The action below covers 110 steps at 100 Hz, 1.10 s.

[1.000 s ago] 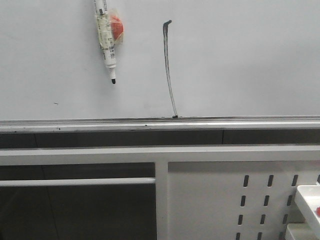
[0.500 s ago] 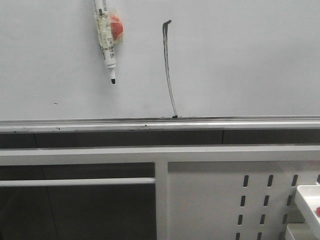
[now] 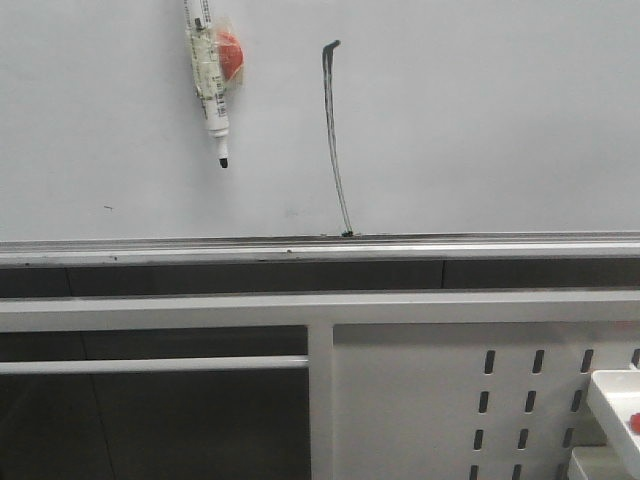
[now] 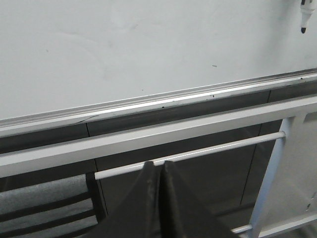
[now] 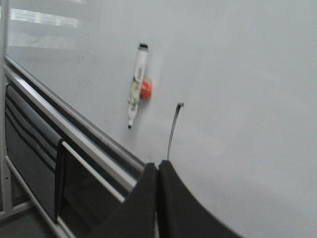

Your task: Write number 1 on whiteboard

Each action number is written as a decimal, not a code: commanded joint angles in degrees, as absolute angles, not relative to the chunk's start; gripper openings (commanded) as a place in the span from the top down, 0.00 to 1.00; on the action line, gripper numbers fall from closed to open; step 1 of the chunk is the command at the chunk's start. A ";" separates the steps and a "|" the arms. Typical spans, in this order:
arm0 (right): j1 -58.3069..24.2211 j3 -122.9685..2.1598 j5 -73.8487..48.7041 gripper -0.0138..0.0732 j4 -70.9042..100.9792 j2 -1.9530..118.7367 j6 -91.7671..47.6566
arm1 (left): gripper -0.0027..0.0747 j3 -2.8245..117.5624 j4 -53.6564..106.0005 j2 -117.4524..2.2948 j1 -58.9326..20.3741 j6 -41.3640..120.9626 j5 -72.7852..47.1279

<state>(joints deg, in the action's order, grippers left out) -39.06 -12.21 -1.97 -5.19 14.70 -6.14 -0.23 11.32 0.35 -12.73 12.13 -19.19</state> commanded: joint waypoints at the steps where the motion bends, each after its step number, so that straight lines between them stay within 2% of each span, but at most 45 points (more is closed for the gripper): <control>1: -34.46 -8.83 4.45 0.90 -17.43 15.90 17.81 | 0.99 -2.22 12.31 1.39 -12.51 11.43 -16.17; 7: -30.64 -5.01 5.94 0.90 -19.77 15.90 24.64 | 0.99 -2.22 12.31 1.39 -12.51 11.43 -16.17; 20: -22.40 1.43 8.70 0.90 -20.91 14.34 24.63 | 0.99 -2.22 12.31 1.39 -12.51 11.43 -16.17; 31: -19.48 1.16 1.12 0.90 -22.09 11.06 23.91 | 0.99 -2.22 12.31 1.39 -12.51 11.43 -16.17; 65: -19.11 1.16 -18.00 0.90 -21.98 -1.82 22.67 | 0.99 -2.22 12.31 1.39 -12.51 11.43 -16.17; 110: -19.31 1.16 -18.01 0.90 -21.98 -1.67 20.60 | 0.99 -2.22 12.31 1.39 -12.51 11.43 -16.17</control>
